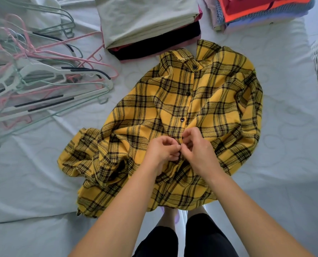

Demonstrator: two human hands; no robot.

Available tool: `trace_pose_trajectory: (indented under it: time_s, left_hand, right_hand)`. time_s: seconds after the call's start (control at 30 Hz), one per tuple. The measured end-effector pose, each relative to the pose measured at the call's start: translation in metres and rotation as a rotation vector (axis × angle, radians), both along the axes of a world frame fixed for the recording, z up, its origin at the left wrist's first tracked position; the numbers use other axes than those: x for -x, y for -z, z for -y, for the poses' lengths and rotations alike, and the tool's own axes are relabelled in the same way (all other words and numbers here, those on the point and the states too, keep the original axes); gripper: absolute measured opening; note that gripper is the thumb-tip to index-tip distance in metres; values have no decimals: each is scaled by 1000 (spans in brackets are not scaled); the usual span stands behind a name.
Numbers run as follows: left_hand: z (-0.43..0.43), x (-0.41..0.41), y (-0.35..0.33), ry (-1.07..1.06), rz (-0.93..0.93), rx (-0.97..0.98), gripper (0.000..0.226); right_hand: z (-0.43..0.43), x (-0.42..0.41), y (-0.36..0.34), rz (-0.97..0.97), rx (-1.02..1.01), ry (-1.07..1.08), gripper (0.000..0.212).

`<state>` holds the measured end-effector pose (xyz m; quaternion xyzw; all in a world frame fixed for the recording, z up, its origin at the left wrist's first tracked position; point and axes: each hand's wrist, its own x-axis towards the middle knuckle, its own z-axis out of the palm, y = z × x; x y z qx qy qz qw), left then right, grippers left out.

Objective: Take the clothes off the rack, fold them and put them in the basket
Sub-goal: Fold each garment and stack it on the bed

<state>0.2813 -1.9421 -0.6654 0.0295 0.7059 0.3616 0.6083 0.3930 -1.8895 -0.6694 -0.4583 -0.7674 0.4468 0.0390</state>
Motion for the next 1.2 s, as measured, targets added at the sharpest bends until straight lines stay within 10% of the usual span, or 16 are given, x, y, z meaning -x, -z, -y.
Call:
trace_pose_trajectory:
  time_s: [0.17, 0.47, 0.7, 0.83, 1.03, 1.2]
  left_hand:
    - [-7, 5, 1, -49, 78, 81, 8]
    - [-9, 10, 0, 195, -93, -96, 8]
    - [1, 13, 8, 615, -754, -480, 7]
    - [21, -13, 10, 464, -685, -146, 37]
    - [65, -27, 26, 947, -1135, -143, 55]
    - [73, -18, 27, 959, -1072, -163, 36]
  right_hand:
    - [1, -5, 0, -29, 182, 168, 22]
    - [-7, -3, -4, 118, -125, -11, 7]
    - [-30, 0, -2, -101, 895, 508, 11]
    - [-27, -15, 6, -122, 433, 420, 8]
    - [21, -73, 22, 169, -189, -291, 18]
    - [27, -88, 42, 311, -182, -105, 36]
